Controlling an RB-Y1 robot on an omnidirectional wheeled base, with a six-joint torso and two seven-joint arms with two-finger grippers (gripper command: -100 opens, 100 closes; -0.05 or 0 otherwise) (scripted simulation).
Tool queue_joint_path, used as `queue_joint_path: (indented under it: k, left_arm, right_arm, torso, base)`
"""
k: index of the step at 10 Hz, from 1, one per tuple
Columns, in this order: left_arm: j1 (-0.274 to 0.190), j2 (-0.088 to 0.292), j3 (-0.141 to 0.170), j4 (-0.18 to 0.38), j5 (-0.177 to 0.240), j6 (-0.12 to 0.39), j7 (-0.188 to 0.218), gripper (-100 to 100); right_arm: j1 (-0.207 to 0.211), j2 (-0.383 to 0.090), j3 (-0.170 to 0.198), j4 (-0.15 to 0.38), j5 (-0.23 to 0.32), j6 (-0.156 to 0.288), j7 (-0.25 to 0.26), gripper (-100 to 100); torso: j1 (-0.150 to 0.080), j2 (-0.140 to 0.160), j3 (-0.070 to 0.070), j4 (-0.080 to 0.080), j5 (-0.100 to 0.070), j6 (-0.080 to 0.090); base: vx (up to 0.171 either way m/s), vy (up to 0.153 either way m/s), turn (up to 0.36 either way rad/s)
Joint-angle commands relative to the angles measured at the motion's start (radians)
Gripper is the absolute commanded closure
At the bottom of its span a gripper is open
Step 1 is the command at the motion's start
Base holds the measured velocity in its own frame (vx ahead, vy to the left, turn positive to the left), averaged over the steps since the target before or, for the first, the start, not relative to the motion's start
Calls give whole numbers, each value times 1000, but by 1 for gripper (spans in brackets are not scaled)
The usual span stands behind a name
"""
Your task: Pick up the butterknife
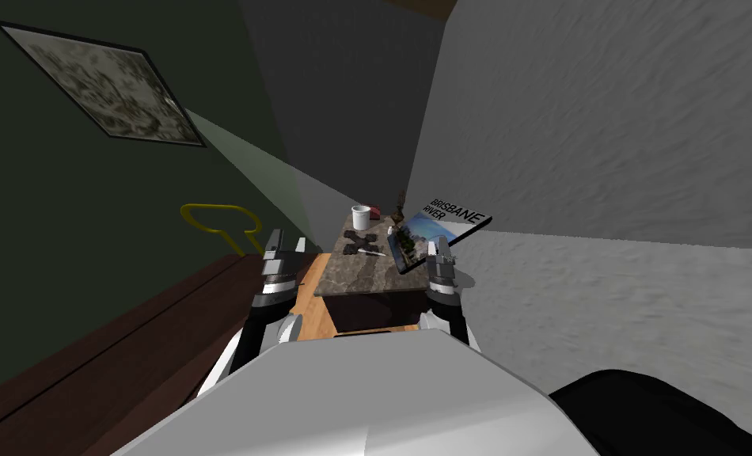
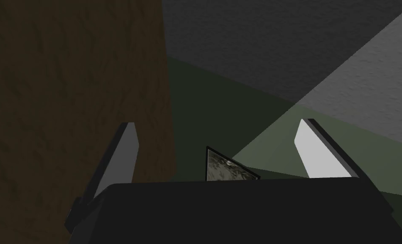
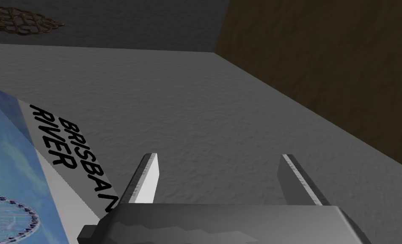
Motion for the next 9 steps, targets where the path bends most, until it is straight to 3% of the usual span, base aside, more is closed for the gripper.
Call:
queue_joint_path:
  k: [1,5,9]
  left_arm:
    - [0,0,0,0,0,0,0,0]
    - [0,0,0,0,0,0,0,0]
    - [0,0,0,0,0,0,0,0]
  right_arm:
    - [6,-44,-2,11,11,5,4,-100]
    - [31,-149,-12,55,51,25,20,-100]
    - [72,-263,-33,133,110,56,46,-100]
  torso:
    - [0,0,0,0,0,0]
    - [9,10,6,2,2,0]
    - [7,7,4,2,2,0]
  base:
    - [-41,37,-16]
    - [-121,117,-31]
    - [-108,121,-22]
